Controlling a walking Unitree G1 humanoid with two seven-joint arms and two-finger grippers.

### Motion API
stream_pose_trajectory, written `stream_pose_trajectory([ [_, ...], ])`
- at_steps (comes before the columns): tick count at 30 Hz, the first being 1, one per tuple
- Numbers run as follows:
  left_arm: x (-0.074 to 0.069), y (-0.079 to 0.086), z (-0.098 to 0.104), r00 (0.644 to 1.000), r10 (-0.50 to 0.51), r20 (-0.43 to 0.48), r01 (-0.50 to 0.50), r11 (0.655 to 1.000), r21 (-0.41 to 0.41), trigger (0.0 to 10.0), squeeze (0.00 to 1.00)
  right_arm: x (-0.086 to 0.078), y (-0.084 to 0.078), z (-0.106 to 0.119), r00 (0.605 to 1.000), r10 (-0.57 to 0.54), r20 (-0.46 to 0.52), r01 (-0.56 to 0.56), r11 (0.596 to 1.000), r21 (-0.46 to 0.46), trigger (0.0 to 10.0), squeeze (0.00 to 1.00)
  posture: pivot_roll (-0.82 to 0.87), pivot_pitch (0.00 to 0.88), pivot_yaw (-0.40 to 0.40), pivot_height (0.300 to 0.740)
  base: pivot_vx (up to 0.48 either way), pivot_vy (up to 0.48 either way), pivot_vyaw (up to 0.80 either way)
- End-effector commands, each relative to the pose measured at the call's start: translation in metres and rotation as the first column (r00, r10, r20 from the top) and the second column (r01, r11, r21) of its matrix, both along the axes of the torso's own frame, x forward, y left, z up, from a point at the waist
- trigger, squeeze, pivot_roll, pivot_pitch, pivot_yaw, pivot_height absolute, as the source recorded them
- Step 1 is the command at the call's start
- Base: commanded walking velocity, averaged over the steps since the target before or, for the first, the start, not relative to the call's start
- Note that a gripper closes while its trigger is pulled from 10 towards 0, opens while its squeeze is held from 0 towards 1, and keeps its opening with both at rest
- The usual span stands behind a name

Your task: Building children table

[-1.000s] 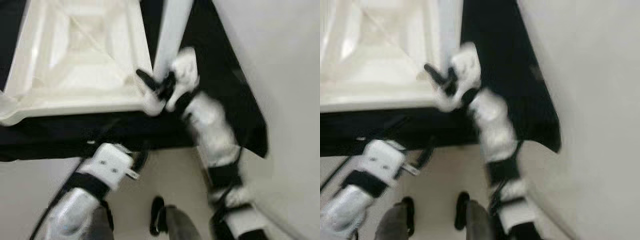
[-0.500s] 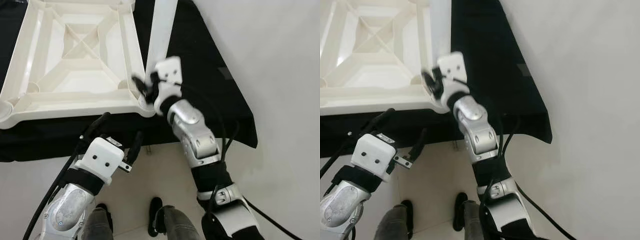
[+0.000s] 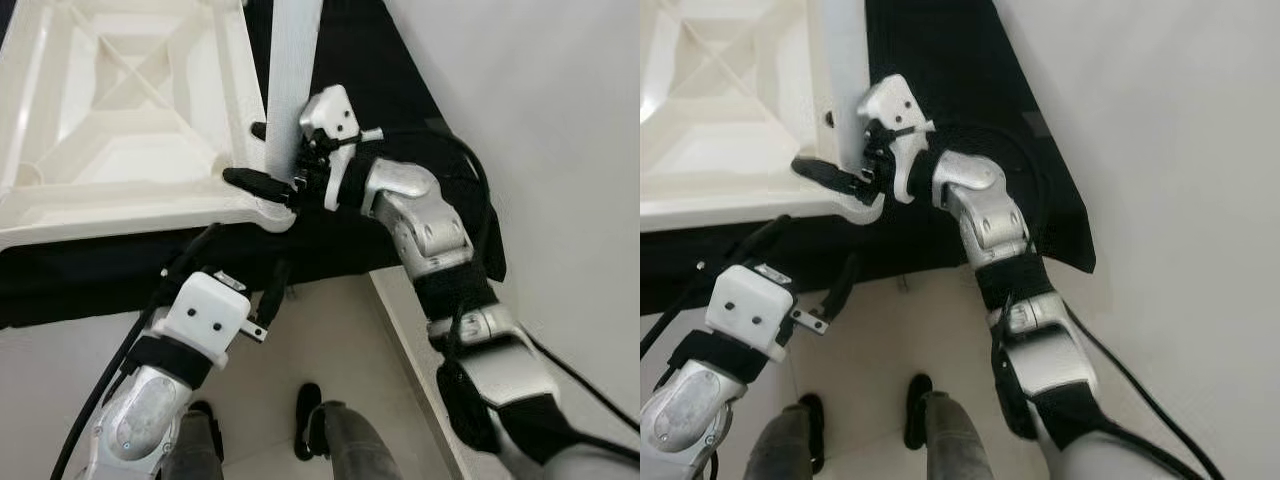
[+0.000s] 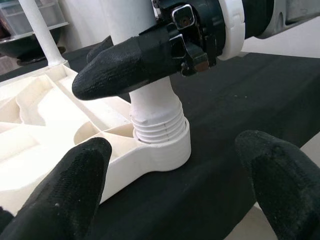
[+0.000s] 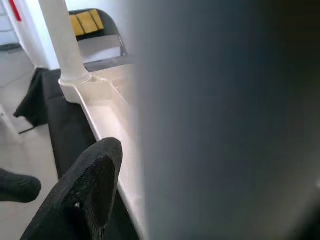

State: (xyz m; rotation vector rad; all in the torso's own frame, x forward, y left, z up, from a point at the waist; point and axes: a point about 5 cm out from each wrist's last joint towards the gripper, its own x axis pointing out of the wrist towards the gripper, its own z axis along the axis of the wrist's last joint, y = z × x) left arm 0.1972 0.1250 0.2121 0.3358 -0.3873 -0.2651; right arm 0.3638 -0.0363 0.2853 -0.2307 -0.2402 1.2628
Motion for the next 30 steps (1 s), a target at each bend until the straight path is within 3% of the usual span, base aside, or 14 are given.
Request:
stream_pose_trajectory([
  [1,-0.002,-0.002,-0.003,1.000,0.004,-0.014,-0.004,1.000,-0.002,10.0,0.00,0.001,0.004,0.002,0.998,0.065,-0.006,-0.065,0.997,-0.032,10.0,0.00,0.22,0.354,-0.206,0.740,0.000,0.000,0.00],
  [2,-0.002,-0.002,-0.003,1.000,0.004,-0.014,-0.004,1.000,-0.002,10.0,0.00,0.001,0.006,0.004,0.996,0.091,-0.012,-0.091,0.995,-0.037,10.0,0.00,0.22,0.354,-0.206,0.740,0.000,0.000,0.00],
  [3,-0.003,-0.002,-0.003,1.000,0.006,-0.014,-0.006,1.000,-0.003,10.0,0.00,0.001,0.007,0.006,0.989,0.147,-0.010,-0.147,0.988,-0.055,4.5,0.00,0.22,0.354,-0.206,0.740,0.000,0.000,0.00],
  [5,-0.003,-0.002,-0.003,1.000,0.007,-0.014,-0.007,1.000,-0.003,10.0,0.00,0.000,0.007,0.007,0.983,0.183,-0.008,-0.183,0.981,-0.067,4.5,0.00,0.22,0.359,-0.207,0.740,0.000,0.000,0.00],
  [6,-0.004,-0.001,-0.003,1.000,0.008,-0.015,-0.008,1.000,-0.002,10.0,0.00,0.002,0.007,0.008,0.979,0.203,-0.015,-0.203,0.977,-0.071,0.0,0.00,0.22,0.359,-0.207,0.740,0.000,0.000,0.00],
  [18,-0.008,0.001,-0.002,1.000,0.021,-0.020,-0.021,1.000,0.000,10.0,0.00,0.008,0.002,0.009,0.960,0.272,-0.059,-0.277,0.957,-0.089,0.0,0.00,0.23,0.372,-0.209,0.740,0.000,0.000,0.00],
  [20,-0.010,0.006,0.000,0.999,0.041,-0.018,-0.041,0.999,-0.011,10.0,0.00,0.022,-0.023,-0.019,0.997,-0.028,-0.078,0.016,0.988,-0.151,0.0,0.00,0.22,0.381,-0.222,0.740,0.000,0.000,0.00],
  [21,-0.012,0.008,0.001,0.999,0.050,-0.017,-0.050,0.999,-0.017,10.0,0.00,0.028,-0.033,-0.030,0.984,-0.160,-0.083,0.144,0.974,-0.173,0.0,0.00,0.22,0.381,-0.222,0.740,0.000,0.000,0.00],
  [22,-0.012,0.008,0.001,0.999,0.050,-0.017,-0.050,0.999,-0.017,10.0,0.00,0.028,-0.033,-0.030,0.984,-0.160,-0.083,0.144,0.974,-0.173,0.0,0.00,0.22,0.381,-0.222,0.740,0.000,0.000,0.00],
  [23,-0.014,0.010,0.001,0.998,0.062,-0.021,-0.062,0.998,-0.027,10.0,0.00,0.037,-0.043,-0.048,0.856,-0.489,-0.170,0.478,0.872,-0.102,0.0,0.00,0.23,0.382,-0.217,0.740,0.000,0.000,0.00],
  [24,-0.015,0.012,0.001,0.997,0.073,-0.029,-0.074,0.997,-0.034,10.0,0.00,0.020,-0.036,-0.075,0.772,-0.577,-0.268,0.567,0.815,-0.121,0.0,0.00,0.25,0.396,-0.207,0.740,0.000,0.000,0.00],
  [25,-0.015,0.012,0.001,0.997,0.073,-0.029,-0.074,0.997,-0.034,10.0,0.00,0.020,-0.036,-0.075,0.772,-0.577,-0.268,0.567,0.815,-0.121,0.0,0.00,0.25,0.396,-0.207,0.740,0.000,0.000,0.00],
  [27,-0.016,0.014,0.000,0.996,0.084,-0.040,-0.086,0.995,-0.048,10.0,0.00,-0.013,-0.024,-0.102,0.691,-0.617,-0.378,0.617,0.775,-0.137,0.0,0.00,0.25,0.398,-0.204,0.740,0.000,0.000,0.00],
  [30,-0.016,0.014,-0.001,0.995,0.085,-0.045,-0.087,0.995,-0.053,10.0,0.00,-0.020,-0.012,-0.104,0.707,-0.589,-0.392,0.597,0.794,-0.117,0.0,0.00,0.25,0.379,-0.196,0.740,0.000,0.000,0.00],
])
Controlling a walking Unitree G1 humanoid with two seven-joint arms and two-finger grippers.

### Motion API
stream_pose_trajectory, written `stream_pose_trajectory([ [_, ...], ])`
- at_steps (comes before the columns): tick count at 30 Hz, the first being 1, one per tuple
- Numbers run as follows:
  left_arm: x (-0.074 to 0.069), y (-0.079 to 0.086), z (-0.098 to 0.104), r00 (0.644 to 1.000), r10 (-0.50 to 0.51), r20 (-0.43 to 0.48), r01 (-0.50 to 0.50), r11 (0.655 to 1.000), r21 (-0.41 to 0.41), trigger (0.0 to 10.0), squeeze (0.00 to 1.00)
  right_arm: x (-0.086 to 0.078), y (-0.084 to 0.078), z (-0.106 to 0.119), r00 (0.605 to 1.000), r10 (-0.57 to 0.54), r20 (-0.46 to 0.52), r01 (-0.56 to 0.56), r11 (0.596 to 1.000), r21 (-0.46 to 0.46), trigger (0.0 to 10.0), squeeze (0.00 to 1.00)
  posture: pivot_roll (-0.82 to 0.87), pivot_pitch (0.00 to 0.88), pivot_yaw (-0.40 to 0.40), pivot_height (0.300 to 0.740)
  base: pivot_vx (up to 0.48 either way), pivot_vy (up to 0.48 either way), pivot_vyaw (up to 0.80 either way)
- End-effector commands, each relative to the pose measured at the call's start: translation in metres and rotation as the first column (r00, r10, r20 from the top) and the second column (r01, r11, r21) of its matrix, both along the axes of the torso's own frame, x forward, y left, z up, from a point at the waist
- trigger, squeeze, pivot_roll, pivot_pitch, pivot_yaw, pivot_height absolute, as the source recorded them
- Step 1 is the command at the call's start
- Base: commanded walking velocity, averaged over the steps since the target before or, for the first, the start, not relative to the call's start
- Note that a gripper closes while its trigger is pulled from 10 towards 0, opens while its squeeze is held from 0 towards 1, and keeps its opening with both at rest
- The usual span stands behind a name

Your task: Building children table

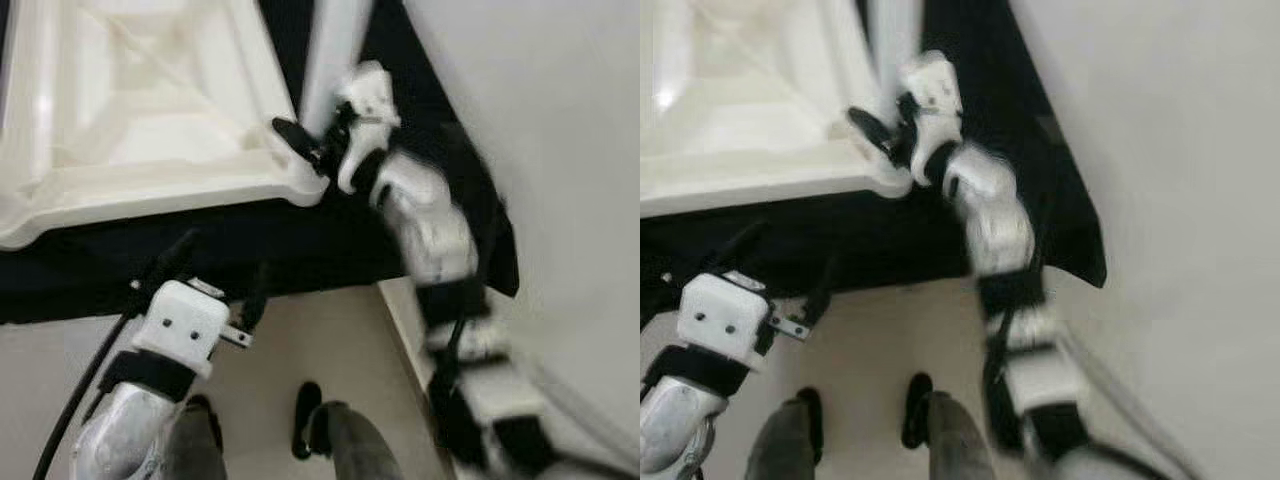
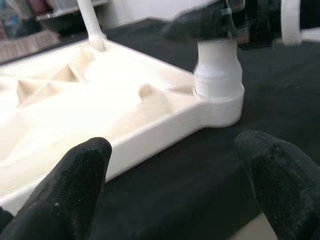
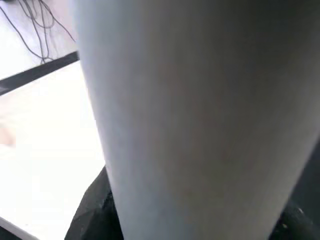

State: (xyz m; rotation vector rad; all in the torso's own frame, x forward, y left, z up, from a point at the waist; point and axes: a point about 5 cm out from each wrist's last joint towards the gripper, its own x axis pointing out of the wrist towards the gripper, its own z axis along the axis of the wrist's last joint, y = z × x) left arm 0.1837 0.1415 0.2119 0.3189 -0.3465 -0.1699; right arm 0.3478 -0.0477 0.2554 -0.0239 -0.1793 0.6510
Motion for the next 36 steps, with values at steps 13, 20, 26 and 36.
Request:
stream_pose_trajectory([
  [13,-0.003,-0.003,-0.005,1.000,0.016,-0.018,-0.017,0.998,-0.065,10.0,0.00,0.015,0.024,-0.015,0.959,0.236,-0.159,-0.245,0.969,-0.039,10.0,1.00,0.27,0.356,-0.232,0.740,0.000,0.000,0.00],
  [20,-0.004,-0.004,-0.006,1.000,0.009,-0.023,-0.011,0.998,-0.069,10.0,0.00,0.013,0.013,0.027,0.858,0.513,0.000,-0.513,0.858,-0.032,10.0,0.00,0.26,0.355,-0.229,0.740,0.000,0.000,0.00],
  [26,-0.004,-0.006,-0.006,1.000,0.004,-0.024,-0.006,0.997,-0.073,10.0,0.00,0.011,0.011,0.045,0.681,0.731,0.051,-0.709,0.675,-0.205,10.0,0.00,0.26,0.362,-0.229,0.740,0.000,0.000,0.00],
  [36,-0.006,-0.008,-0.004,1.000,0.001,-0.023,-0.003,0.997,-0.076,10.0,0.00,0.011,0.017,0.058,0.518,0.856,0.005,-0.809,0.491,-0.322,0.0,0.00,0.27,0.379,-0.232,0.740,0.000,0.000,0.00],
])
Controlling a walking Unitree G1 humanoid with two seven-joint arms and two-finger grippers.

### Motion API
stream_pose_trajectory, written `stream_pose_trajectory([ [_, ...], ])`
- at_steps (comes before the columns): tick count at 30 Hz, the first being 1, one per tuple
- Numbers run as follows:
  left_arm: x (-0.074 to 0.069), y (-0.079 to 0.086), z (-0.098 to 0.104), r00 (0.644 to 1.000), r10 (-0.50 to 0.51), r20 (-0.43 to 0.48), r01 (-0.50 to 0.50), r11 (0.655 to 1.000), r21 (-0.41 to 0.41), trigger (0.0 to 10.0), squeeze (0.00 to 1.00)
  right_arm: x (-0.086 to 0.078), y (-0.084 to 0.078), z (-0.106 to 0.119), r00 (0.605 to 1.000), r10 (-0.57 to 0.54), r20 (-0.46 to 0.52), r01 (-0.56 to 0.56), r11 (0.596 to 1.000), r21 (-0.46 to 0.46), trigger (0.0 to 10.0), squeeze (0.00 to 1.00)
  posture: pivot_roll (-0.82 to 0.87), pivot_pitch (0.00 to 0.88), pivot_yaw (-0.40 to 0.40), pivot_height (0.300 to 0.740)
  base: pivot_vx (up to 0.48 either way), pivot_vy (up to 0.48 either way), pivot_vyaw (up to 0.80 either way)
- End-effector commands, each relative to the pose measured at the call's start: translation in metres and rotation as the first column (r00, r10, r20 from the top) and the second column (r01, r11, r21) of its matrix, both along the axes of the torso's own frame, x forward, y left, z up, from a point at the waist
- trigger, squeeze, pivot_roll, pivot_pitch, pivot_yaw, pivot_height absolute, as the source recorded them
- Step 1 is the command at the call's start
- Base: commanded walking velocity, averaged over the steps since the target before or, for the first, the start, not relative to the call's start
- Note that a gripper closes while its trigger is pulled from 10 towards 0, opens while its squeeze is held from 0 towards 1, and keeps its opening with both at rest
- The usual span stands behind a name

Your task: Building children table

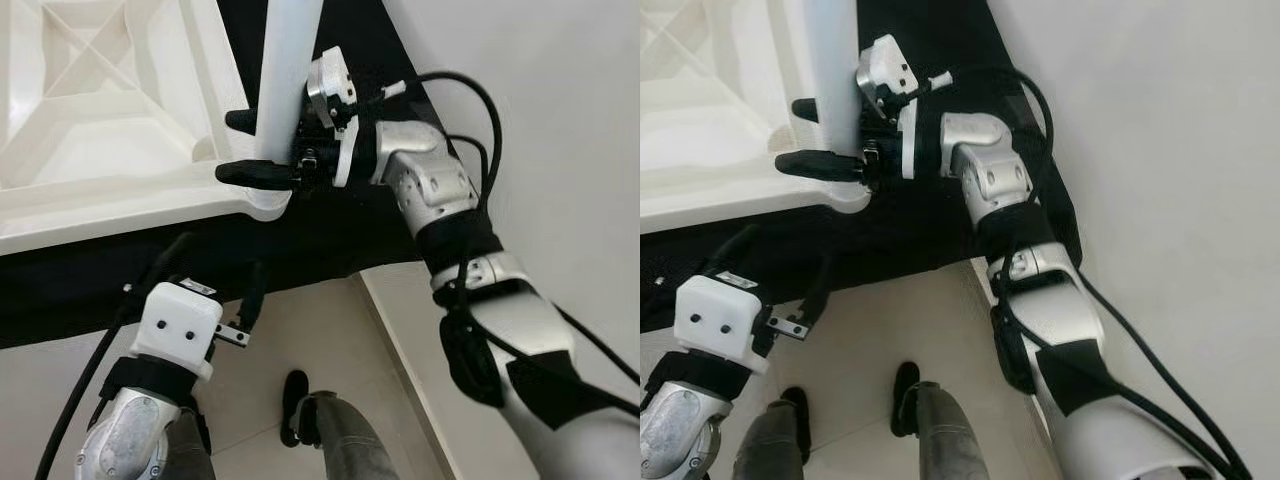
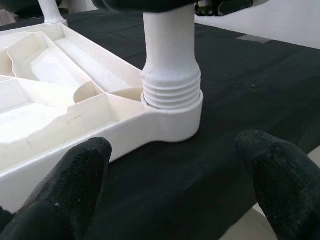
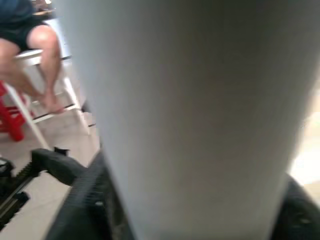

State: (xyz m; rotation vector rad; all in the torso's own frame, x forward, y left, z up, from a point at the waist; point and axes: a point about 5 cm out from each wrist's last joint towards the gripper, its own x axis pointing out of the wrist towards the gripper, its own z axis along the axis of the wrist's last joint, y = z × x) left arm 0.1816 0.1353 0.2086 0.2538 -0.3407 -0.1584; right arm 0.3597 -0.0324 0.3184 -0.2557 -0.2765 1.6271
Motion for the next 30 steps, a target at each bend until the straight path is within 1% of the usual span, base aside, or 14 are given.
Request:
stream_pose_trajectory([
  [1,-0.004,-0.002,-0.001,1.000,0.000,-0.012,0.000,1.000,-0.011,10.0,0.00,-0.001,0.001,-0.005,0.998,0.057,0.007,-0.056,0.998,-0.041,0.0,0.00,0.27,0.379,-0.232,0.740,0.000,0.000,0.00],
  [9,-0.004,-0.002,-0.001,1.000,-0.001,-0.012,0.001,1.000,-0.010,10.0,0.00,0.004,-0.003,-0.011,1.000,0.027,0.016,-0.026,0.997,-0.076,0.0,0.00,0.26,0.378,-0.226,0.740,0.000,0.000,0.00],
  [12,-0.004,-0.002,0.000,1.000,-0.007,-0.011,0.007,1.000,-0.010,10.0,0.00,0.011,-0.018,-0.033,0.992,-0.126,-0.007,0.124,0.986,-0.112,0.0,0.00,0.24,0.381,-0.233,0.740,0.000,0.000,0.00],
  [13,-0.003,-0.003,0.000,1.000,-0.010,-0.011,0.010,1.000,-0.010,10.0,0.00,0.013,-0.026,-0.048,0.972,-0.232,-0.026,0.226,0.964,-0.142,0.0,0.00,0.24,0.381,-0.234,0.740,0.000,0.000,0.00],
  [14,-0.004,-0.002,0.000,1.000,-0.011,-0.011,0.011,1.000,-0.009,10.0,0.00,0.016,-0.028,-0.072,0.886,-0.461,-0.056,0.450,0.882,-0.142,0.0,0.00,0.24,0.385,-0.237,0.740,0.000,0.000,0.00],
  [15,-0.004,-0.002,0.000,1.000,-0.011,-0.011,0.011,1.000,-0.009,10.0,0.00,0.016,-0.028,-0.072,0.886,-0.461,-0.056,0.450,0.882,-0.142,0.0,0.00,0.24,0.385,-0.237,0.740,0.000,0.000,0.00],
  [16,-0.004,-0.002,-0.001,1.000,-0.011,-0.012,0.011,1.000,-0.008,10.0,0.00,0.016,-0.031,-0.087,0.792,-0.606,-0.068,0.594,0.792,-0.143,0.0,0.00,0.23,0.386,-0.233,0.740,0.000,0.000,0.00],
  [17,-0.004,-0.002,-0.001,1.000,-0.011,-0.012,0.011,1.000,-0.008,10.0,0.00,0.016,-0.031,-0.087,0.792,-0.606,-0.068,0.594,0.792,-0.143,0.0,0.00,0.23,0.386,-0.233,0.740,0.000,0.000,0.00],
  [19,-0.003,0.000,-0.001,1.000,-0.004,-0.017,0.004,1.000,-0.010,10.0,0.00,-0.026,-0.015,-0.142,0.604,-0.764,-0.225,0.730,0.644,-0.227,0.0,0.00,0.22,0.381,-0.212,0.740,0.000,0.000,0.00],
  [23,0.000,0.001,-0.002,1.000,-0.009,-0.017,0.008,1.000,-0.010,10.0,0.00,-0.040,-0.004,-0.151,0.523,-0.804,-0.284,0.776,0.587,-0.231,0.0,0.00,0.21,0.376,-0.212,0.740,0.000,0.000,0.00],
  [27,0.006,-0.001,0.000,1.000,-0.027,-0.001,0.027,1.000,-0.006,10.0,0.00,-0.031,0.007,-0.141,0.544,-0.794,-0.273,0.778,0.599,-0.190,0.0,0.00,0.20,0.366,-0.215,0.740,0.000,0.000,0.00],
  [28,0.007,-0.001,0.000,1.000,-0.026,0.002,0.026,1.000,-0.007,10.0,0.00,-0.029,0.007,-0.137,0.535,-0.802,-0.264,0.789,0.587,-0.183,1.5,0.00,0.20,0.363,-0.216,0.740,0.000,0.000,0.00],
  [29,0.008,-0.001,0.000,1.000,-0.023,0.004,0.023,1.000,-0.008,10.0,0.00,-0.027,0.006,-0.134,0.524,-0.813,-0.255,0.802,0.571,-0.174,7.3,0.00,0.20,0.363,-0.216,0.740,0.000,0.000,0.00],
  [30,0.008,-0.001,0.000,1.000,-0.023,0.004,0.023,1.000,-0.008,10.0,0.00,-0.027,0.006,-0.134,0.524,-0.813,-0.255,0.802,0.571,-0.174,7.3,0.00,0.20,0.363,-0.216,0.740,0.000,0.000,0.00],
])
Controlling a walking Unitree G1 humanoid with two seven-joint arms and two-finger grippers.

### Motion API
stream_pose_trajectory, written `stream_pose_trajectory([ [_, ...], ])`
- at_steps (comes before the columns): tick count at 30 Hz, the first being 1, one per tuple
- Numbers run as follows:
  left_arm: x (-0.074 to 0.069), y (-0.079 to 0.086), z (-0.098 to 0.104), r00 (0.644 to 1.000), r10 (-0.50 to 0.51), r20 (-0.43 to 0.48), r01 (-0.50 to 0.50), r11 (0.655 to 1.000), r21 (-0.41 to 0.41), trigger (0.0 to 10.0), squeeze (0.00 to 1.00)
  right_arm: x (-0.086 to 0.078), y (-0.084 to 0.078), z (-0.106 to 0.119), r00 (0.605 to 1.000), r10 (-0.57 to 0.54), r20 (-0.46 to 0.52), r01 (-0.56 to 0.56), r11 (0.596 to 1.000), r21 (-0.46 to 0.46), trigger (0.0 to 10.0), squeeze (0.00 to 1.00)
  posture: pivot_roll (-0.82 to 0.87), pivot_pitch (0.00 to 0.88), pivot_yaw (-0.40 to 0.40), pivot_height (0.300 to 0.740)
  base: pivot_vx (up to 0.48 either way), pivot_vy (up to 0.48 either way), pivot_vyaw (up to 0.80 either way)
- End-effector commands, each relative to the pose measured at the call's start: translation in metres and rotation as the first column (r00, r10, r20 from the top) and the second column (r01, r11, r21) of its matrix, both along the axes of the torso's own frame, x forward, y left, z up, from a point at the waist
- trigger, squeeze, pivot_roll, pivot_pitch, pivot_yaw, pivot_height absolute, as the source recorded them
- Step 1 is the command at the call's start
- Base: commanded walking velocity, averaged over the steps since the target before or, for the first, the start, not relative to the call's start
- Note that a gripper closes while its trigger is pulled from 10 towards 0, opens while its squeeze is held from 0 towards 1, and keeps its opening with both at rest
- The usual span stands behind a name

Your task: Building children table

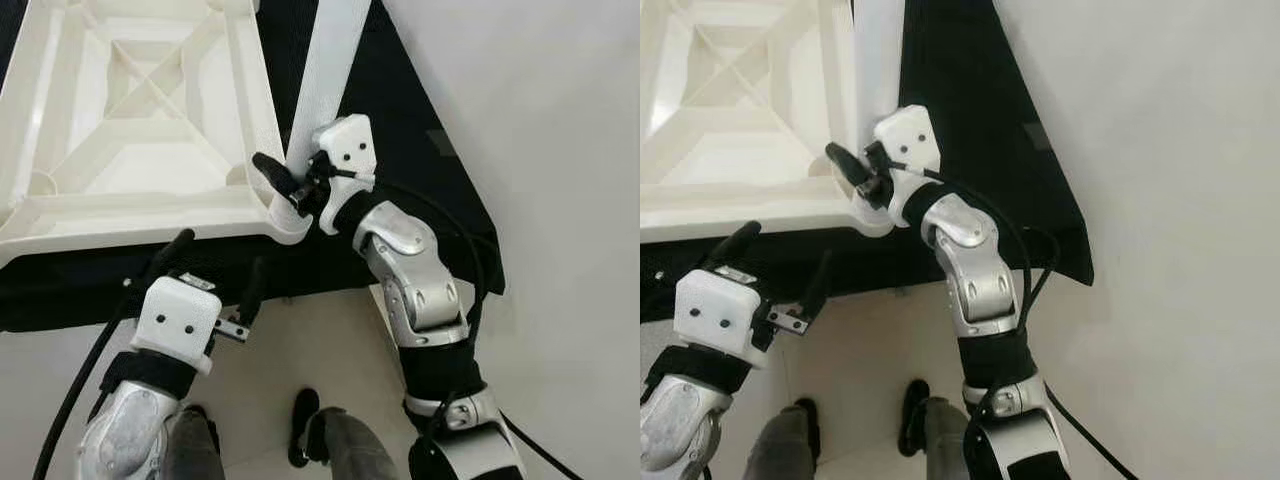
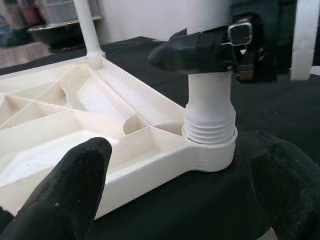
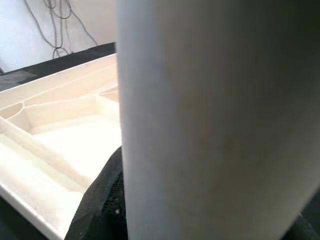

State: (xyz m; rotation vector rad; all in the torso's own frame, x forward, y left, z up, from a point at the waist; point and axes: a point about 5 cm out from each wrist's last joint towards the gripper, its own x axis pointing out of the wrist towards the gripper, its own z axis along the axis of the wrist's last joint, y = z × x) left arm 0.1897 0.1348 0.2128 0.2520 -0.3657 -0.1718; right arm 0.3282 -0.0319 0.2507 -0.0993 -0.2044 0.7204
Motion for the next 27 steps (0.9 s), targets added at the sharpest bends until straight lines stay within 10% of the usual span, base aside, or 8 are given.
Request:
stream_pose_trajectory([
  [1,0.000,0.000,-0.004,1.000,-0.006,-0.018,0.006,1.000,-0.008,10.0,0.00,0.007,0.005,-0.064,0.955,-0.072,-0.287,0.035,0.991,-0.131,10.0,0.00,0.20,0.362,-0.215,0.740,0.000,0.000,0.00],
  [3,0.000,-0.001,-0.004,1.000,-0.006,-0.018,0.006,1.000,-0.008,10.0,0.00,0.006,0.004,-0.061,0.955,-0.083,-0.284,0.049,0.991,-0.126,10.0,0.00,0.20,0.362,-0.215,0.740,0.000,0.000,0.00],
  [4,0.000,-0.002,-0.005,1.000,-0.008,-0.019,0.008,1.000,-0.009,10.0,0.00,0.007,0.003,-0.056,0.957,-0.065,-0.282,0.038,0.994,-0.100,10.0,1.00,0.20,0.361,-0.215,0.740,0.000,0.000,0.00],
  [10,0.000,-0.003,-0.004,1.000,-0.011,-0.017,0.011,1.000,-0.015,10.0,0.00,0.003,0.007,-0.011,0.917,0.388,-0.095,-0.390,0.921,0.005,10.0,0.69,0.21,0.359,-0.222,0.740,0.000,0.000,0.00],
  [11,0.000,-0.003,-0.005,1.000,-0.010,-0.017,0.010,1.000,-0.016,10.0,0.00,0.001,0.006,-0.006,0.872,0.485,-0.073,-0.486,0.874,-0.005,10.0,0.00,0.21,0.360,-0.225,0.740,0.000,0.000,0.00],
  [22,0.003,-0.006,-0.003,1.000,-0.022,-0.006,0.022,1.000,-0.018,10.0,0.00,0.019,0.007,0.031,0.678,0.735,-0.013,-0.726,0.667,-0.165,10.0,0.00,0.22,0.351,-0.227,0.740,0.000,0.000,0.00],
  [25,0.002,-0.006,-0.003,1.000,-0.021,-0.006,0.020,1.000,-0.017,10.0,0.00,0.021,0.006,0.038,0.627,0.779,-0.026,-0.768,0.612,-0.189,0.0,0.00,0.23,0.351,-0.227,0.740,0.000,0.000,0.00],
  [27,0.002,-0.006,-0.003,1.000,-0.020,-0.006,0.020,1.000,-0.016,10.0,0.00,0.022,0.005,0.039,0.598,0.801,-0.041,-0.791,0.580,-0.196,0.0,0.00,0.23,0.351,-0.227,0.740,0.000,0.000,0.00],
])
